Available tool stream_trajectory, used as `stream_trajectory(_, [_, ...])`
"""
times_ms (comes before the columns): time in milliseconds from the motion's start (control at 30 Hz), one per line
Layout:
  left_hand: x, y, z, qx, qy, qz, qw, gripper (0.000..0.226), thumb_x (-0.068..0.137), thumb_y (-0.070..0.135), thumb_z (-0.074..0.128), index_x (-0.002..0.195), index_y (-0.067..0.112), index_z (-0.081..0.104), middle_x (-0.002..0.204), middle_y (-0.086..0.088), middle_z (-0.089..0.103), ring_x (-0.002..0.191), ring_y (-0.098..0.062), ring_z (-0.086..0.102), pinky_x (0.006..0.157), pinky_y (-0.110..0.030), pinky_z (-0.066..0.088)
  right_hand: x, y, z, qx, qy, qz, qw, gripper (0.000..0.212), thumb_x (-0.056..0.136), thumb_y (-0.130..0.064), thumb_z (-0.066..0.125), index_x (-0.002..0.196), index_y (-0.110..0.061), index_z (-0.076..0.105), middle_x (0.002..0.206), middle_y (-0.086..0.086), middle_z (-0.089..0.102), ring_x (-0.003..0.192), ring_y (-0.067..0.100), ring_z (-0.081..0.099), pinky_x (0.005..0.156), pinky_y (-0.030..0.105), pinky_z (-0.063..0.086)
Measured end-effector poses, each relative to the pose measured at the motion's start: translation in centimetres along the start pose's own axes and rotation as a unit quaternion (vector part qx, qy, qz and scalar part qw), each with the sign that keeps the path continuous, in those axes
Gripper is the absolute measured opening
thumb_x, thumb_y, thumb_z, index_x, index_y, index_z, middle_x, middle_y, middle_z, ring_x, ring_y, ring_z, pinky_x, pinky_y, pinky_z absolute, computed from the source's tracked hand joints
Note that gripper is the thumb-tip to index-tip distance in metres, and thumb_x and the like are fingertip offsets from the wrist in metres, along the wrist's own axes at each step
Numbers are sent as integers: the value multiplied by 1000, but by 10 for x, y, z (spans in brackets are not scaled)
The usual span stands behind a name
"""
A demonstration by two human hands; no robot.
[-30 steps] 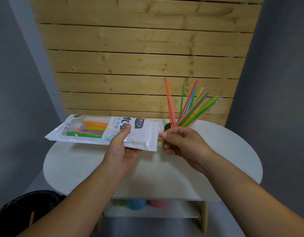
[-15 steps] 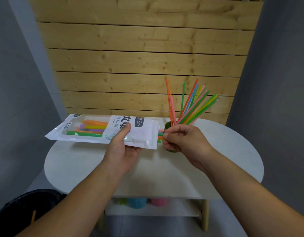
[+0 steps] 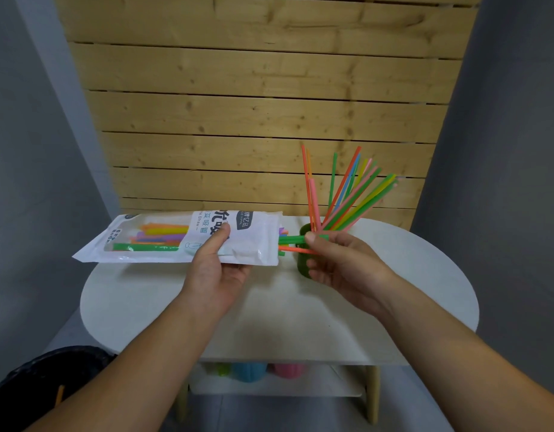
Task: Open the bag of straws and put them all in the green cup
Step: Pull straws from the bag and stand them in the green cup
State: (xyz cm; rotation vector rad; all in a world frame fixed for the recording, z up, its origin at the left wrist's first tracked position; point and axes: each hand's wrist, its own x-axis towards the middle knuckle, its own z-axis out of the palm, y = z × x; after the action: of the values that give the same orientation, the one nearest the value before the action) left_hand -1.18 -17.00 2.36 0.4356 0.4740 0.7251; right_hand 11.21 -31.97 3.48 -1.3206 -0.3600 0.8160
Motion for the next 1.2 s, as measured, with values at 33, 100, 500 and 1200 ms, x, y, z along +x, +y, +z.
stream_trajectory(33, [-1,-1,0,0,-1,-1,1000,28,90,8,70,117,16,64,96,-6,81,82,-20,79,63,-39,64,0,4,4,-9,-11,7,1000,35,82,-21,78,112,-8,68,93,9,63,69,14,62,61,26,56])
stream_trajectory(100, [-1,-2,0,-1,0,-3,1000,27,90,7,71,115,17,64,97,-6,81,83,-21,79,64,-40,65,0,11,12,3,-9,5,1000,27,82,-19,79,106,-10,70,89,7,63,67,12,61,63,25,55])
stream_trajectory(500, [0,-1,0,-4,-1,-2,1000,22,92,7,69,111,16,64,96,-6,81,84,-21,79,70,-42,65,5,6,26,306,45,-10,951,10,90,-6,68,98,-4,63,73,3,62,62,8,61,60,20,57])
stream_trajectory(1200, [11,6,-12,-17,32,20,999,39,91,7,70,128,17,62,106,-3,79,88,-18,78,68,-38,65,3,-34,-54,124,279,-230,924,15,97,-17,62,87,-9,68,80,9,70,66,14,68,69,23,57])
